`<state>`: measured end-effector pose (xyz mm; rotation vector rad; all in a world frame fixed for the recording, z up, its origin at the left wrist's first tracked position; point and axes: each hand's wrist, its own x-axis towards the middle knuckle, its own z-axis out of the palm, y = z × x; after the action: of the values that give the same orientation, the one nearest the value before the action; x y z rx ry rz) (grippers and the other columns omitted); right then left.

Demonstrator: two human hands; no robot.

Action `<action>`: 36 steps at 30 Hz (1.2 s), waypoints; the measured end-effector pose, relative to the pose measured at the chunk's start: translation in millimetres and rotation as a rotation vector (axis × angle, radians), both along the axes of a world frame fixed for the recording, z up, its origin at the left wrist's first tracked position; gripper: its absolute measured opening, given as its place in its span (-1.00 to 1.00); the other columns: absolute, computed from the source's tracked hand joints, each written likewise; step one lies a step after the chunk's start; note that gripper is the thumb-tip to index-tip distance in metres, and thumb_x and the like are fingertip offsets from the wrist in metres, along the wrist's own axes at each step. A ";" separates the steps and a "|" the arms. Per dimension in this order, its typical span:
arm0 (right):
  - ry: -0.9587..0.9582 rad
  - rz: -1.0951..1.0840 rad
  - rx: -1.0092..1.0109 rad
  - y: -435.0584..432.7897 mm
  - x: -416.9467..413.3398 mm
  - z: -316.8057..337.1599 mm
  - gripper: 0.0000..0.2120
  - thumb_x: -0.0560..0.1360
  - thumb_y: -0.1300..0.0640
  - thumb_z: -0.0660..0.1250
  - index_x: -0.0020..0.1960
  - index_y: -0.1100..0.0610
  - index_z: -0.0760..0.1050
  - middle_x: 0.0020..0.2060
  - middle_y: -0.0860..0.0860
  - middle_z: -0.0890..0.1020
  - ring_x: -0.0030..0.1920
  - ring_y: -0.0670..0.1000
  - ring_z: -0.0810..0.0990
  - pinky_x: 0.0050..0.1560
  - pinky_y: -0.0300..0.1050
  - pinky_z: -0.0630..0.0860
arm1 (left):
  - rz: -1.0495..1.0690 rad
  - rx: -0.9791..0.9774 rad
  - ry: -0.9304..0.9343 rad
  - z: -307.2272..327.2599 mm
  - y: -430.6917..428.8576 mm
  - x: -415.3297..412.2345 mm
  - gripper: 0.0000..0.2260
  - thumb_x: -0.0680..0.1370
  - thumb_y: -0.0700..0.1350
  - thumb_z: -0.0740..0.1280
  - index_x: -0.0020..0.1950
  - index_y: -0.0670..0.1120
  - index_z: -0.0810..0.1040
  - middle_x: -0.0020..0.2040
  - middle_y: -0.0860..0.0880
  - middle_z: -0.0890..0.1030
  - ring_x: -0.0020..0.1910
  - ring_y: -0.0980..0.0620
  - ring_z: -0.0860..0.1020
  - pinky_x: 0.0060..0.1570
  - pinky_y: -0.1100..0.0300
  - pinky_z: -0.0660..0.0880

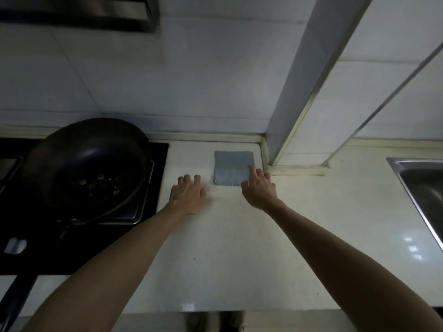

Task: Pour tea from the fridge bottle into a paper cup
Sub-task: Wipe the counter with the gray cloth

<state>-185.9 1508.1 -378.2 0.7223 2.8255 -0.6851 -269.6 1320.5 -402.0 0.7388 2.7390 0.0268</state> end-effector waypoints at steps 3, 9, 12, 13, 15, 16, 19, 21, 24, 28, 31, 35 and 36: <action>-0.054 0.041 0.014 -0.8 3.0 -22.8 -0.50 0.60 0.08 0.15 0.48 0.12 0.10 0.41 0.17 0.32 0.32 0.22 0.31 0.26 0.23 0.36 | -0.003 0.024 -0.025 -17.7 0.1 6.0 -0.68 0.59 -0.04 0.08 0.29 -0.15 0.31 0.24 -0.21 0.41 0.21 -0.17 0.39 0.00 -0.04 0.45; -0.109 0.073 -0.035 -0.8 8.7 -61.8 -0.46 0.59 0.08 0.15 0.51 0.09 0.08 0.46 0.14 0.28 0.36 0.21 0.30 0.31 0.23 0.34 | 0.078 0.155 -0.082 -71.2 -23.3 28.7 -0.46 0.61 -0.05 0.00 0.60 -0.07 0.01 0.61 -0.06 -0.06 0.58 -0.09 -0.15 0.52 -0.13 -0.02; -0.109 0.099 -0.031 -0.2 8.3 -75.6 -0.44 0.59 0.07 0.15 0.54 0.09 0.05 0.49 0.09 0.22 0.40 0.19 0.25 0.33 0.24 0.32 | 0.158 0.159 -0.002 -88.4 -38.2 36.5 -0.40 0.55 -0.04 0.03 0.60 -0.08 0.02 0.60 -0.09 -0.03 0.58 -0.08 -0.10 0.53 -0.11 -0.11; -0.109 0.113 -0.017 -0.1 8.2 -79.1 -0.42 0.59 0.07 0.15 0.55 0.10 0.03 0.51 0.08 0.19 0.42 0.18 0.22 0.34 0.23 0.31 | 0.178 0.151 0.018 -93.0 -43.1 37.2 -0.39 0.54 -0.04 0.04 0.60 -0.09 0.01 0.60 -0.10 -0.02 0.58 -0.08 -0.09 0.53 -0.11 -0.10; -0.092 0.136 0.019 0.9 7.2 -84.8 -0.41 0.59 0.07 0.15 0.56 0.12 0.02 0.52 0.07 0.17 0.45 0.17 0.19 0.36 0.20 0.30 | 0.200 0.140 0.047 -101.3 -50.9 36.2 -0.39 0.55 -0.02 0.02 0.60 -0.10 0.01 0.60 -0.12 -0.01 0.58 -0.10 -0.05 0.53 -0.12 -0.06; -0.079 0.145 0.036 1.7 6.3 -87.5 -0.41 0.59 0.07 0.15 0.56 0.12 0.02 0.52 0.07 0.16 0.46 0.17 0.18 0.36 0.19 0.30 | 0.198 0.132 0.053 -104.5 -53.7 35.1 -0.39 0.55 -0.01 -0.01 0.60 -0.11 0.00 0.60 -0.12 -0.01 0.58 -0.10 -0.05 0.53 -0.12 -0.05; -0.031 0.165 0.066 6.0 -0.3 -93.1 -0.41 0.59 0.08 0.16 0.56 0.12 0.04 0.52 0.09 0.16 0.46 0.16 0.18 0.37 0.17 0.28 | 0.172 0.132 0.074 -112.6 -58.0 33.4 -0.40 0.56 0.02 -0.07 0.60 -0.11 -0.02 0.60 -0.12 -0.04 0.58 -0.09 -0.08 0.53 -0.11 -0.06; 0.003 0.165 0.069 11.5 -9.4 -95.6 -0.41 0.59 0.08 0.16 0.55 0.13 0.04 0.51 0.11 0.17 0.46 0.17 0.19 0.38 0.16 0.28 | 0.163 0.137 0.091 -114.9 -58.9 33.1 -0.40 0.56 0.02 -0.05 0.60 -0.11 -0.01 0.60 -0.12 -0.03 0.58 -0.08 -0.08 0.53 -0.11 -0.05; 0.082 0.137 0.052 21.6 -29.2 -100.7 -0.44 0.56 0.03 0.13 0.51 0.14 0.11 0.43 0.14 0.27 0.38 0.16 0.28 0.34 0.15 0.35 | 0.155 0.140 0.103 -116.6 -58.5 31.1 -0.40 0.56 0.01 -0.01 0.59 -0.11 0.01 0.60 -0.11 -0.01 0.58 -0.08 -0.07 0.53 -0.11 -0.04; 0.095 0.169 0.125 31.0 -59.4 -107.7 -0.45 0.56 0.03 0.17 0.49 0.19 0.16 0.39 0.18 0.32 0.35 0.18 0.32 0.40 0.13 0.31 | 0.149 0.143 0.105 -118.7 -59.5 29.7 -0.40 0.56 0.01 0.02 0.59 -0.12 0.02 0.60 -0.13 -0.02 0.58 -0.09 -0.08 0.53 -0.12 -0.04; 0.046 0.215 0.170 34.4 -80.5 -113.0 -0.41 0.60 -0.01 0.16 0.53 0.22 0.10 0.48 0.23 0.23 0.44 0.23 0.24 0.49 0.16 0.16 | 0.150 0.127 0.100 -121.5 -59.5 29.3 -0.40 0.58 0.02 -0.01 0.60 -0.12 -0.03 0.60 -0.12 -0.07 0.58 -0.07 -0.14 0.53 -0.11 -0.08; -0.033 0.195 0.120 37.9 -108.0 -123.9 -0.35 0.65 -0.10 0.03 0.59 0.16 -0.13 0.58 0.18 -0.06 0.57 0.19 -0.06 0.54 0.19 -0.09 | 0.143 0.085 0.106 -122.9 -59.9 28.2 -0.40 0.59 0.06 -0.07 0.60 -0.12 -0.06 0.60 -0.13 -0.11 0.58 -0.08 -0.16 0.53 -0.12 -0.07; -0.034 0.191 0.110 37.4 -113.8 -127.2 -0.35 0.66 -0.11 0.01 0.59 0.14 -0.16 0.58 0.16 -0.11 0.57 0.18 -0.12 0.55 0.20 -0.10 | 0.140 0.079 0.107 -123.1 -60.1 28.3 -0.40 0.59 0.07 -0.09 0.60 -0.12 -0.07 0.60 -0.13 -0.12 0.58 -0.09 -0.16 0.53 -0.12 -0.07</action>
<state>-299.7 1545.5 -505.4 0.4651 2.8698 -0.4864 -241.3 1260.4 -525.1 0.5823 2.9018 0.1299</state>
